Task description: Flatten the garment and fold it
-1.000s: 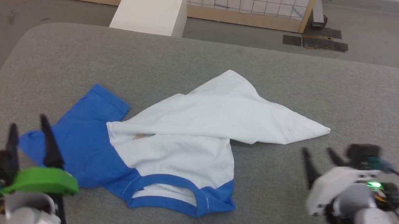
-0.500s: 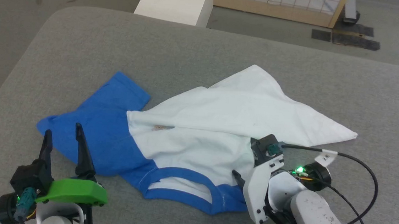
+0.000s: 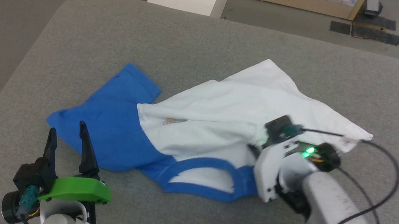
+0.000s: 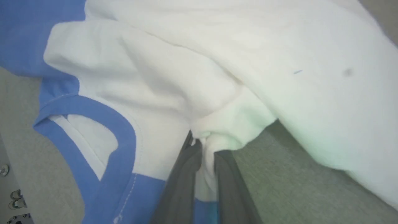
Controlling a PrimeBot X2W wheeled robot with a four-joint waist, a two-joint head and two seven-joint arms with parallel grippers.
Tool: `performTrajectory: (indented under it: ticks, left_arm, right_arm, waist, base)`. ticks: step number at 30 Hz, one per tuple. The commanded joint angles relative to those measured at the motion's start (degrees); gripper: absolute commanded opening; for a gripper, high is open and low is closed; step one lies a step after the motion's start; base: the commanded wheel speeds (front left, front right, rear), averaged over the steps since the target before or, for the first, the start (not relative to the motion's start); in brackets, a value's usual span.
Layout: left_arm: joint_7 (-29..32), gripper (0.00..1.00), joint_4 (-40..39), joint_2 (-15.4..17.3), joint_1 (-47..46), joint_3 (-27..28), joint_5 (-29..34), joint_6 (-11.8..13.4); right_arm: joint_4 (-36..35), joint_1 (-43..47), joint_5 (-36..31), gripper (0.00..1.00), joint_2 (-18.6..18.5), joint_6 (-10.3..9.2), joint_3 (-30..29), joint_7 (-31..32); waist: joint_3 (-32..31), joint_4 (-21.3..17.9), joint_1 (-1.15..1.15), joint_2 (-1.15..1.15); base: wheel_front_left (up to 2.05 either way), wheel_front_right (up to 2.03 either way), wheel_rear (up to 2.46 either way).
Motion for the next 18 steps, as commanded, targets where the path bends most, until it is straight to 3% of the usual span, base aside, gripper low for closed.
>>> performTrajectory:
  ticks: [1,10,14,18]
  left_arm:
    - [-0.3,1.0,0.2,-0.3,-0.9,0.4,0.6,-0.5]
    - [-0.3,1.0,0.8,-0.6,-0.6,1.4,1.2,-1.8]
    - [-0.3,1.0,1.5,-0.6,-1.3,0.9,0.9,-2.2]
    - [-0.3,1.0,2.1,-0.7,-2.0,0.3,0.4,-2.4]
  right_arm:
    - [-2.1,0.2,0.8,0.0,-2.0,-0.09,-1.8,-0.6]
    - [-17.1,4.6,-3.3,0.0,-13.4,-0.09,-22.4,6.5]
    - [-19.1,7.0,-7.0,0.0,-13.5,-0.09,-30.9,9.5]
    - [-17.3,11.2,-7.7,0.0,-10.2,-0.09,-32.2,12.6]
  waist:
    - [-1.0,-1.0,0.0,0.0]
    - [-2.6,-4.7,0.0,0.0]
    - [-2.3,-5.3,0.0,0.0]
    - [-2.0,-5.5,0.0,0.0]
  base:
    - [0.0,0.0,0.0]
    - [0.0,0.0,0.0]
    - [0.0,0.0,0.0]
    - [0.0,0.0,0.0]
